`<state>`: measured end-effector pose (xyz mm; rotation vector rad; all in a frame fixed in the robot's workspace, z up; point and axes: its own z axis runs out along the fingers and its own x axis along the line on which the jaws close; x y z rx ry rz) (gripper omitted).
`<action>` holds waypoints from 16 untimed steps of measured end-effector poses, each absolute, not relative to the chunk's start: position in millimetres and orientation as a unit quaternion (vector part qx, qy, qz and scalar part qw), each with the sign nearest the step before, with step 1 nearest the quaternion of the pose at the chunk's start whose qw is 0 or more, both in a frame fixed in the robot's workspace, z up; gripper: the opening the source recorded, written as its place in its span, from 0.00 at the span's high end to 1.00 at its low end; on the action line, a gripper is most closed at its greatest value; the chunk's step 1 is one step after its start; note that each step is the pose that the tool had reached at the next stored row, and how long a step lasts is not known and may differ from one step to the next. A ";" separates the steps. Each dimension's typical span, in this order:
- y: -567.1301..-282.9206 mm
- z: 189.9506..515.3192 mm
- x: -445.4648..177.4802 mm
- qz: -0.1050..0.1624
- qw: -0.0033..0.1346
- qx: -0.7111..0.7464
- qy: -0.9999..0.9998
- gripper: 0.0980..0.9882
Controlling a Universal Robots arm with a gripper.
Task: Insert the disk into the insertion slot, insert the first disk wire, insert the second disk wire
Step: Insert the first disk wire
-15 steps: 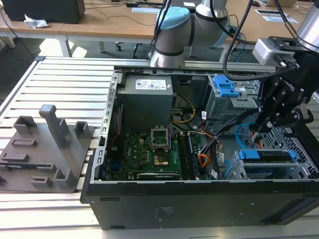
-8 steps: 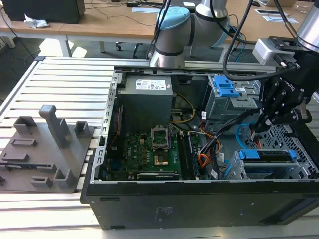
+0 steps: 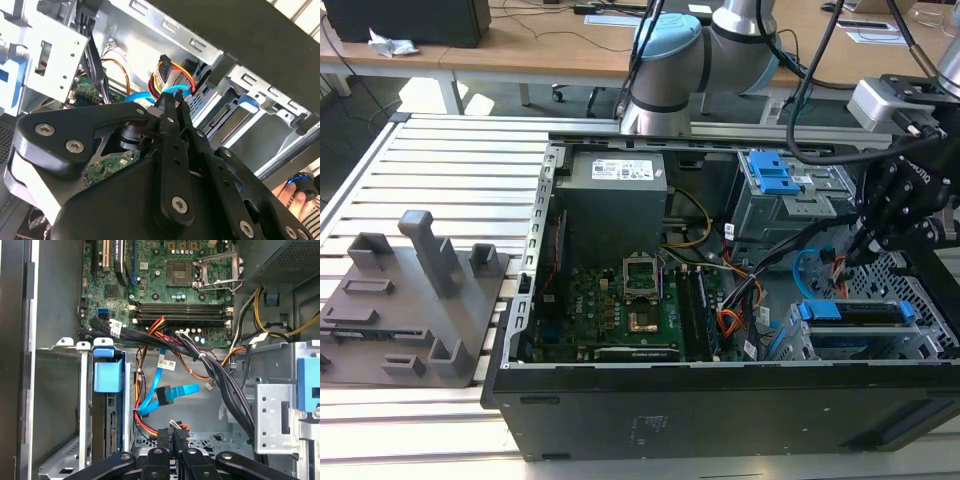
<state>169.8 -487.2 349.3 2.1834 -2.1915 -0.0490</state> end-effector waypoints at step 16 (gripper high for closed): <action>-533.2 348.4 170.0 -0.016 0.024 0.705 -0.708 0.93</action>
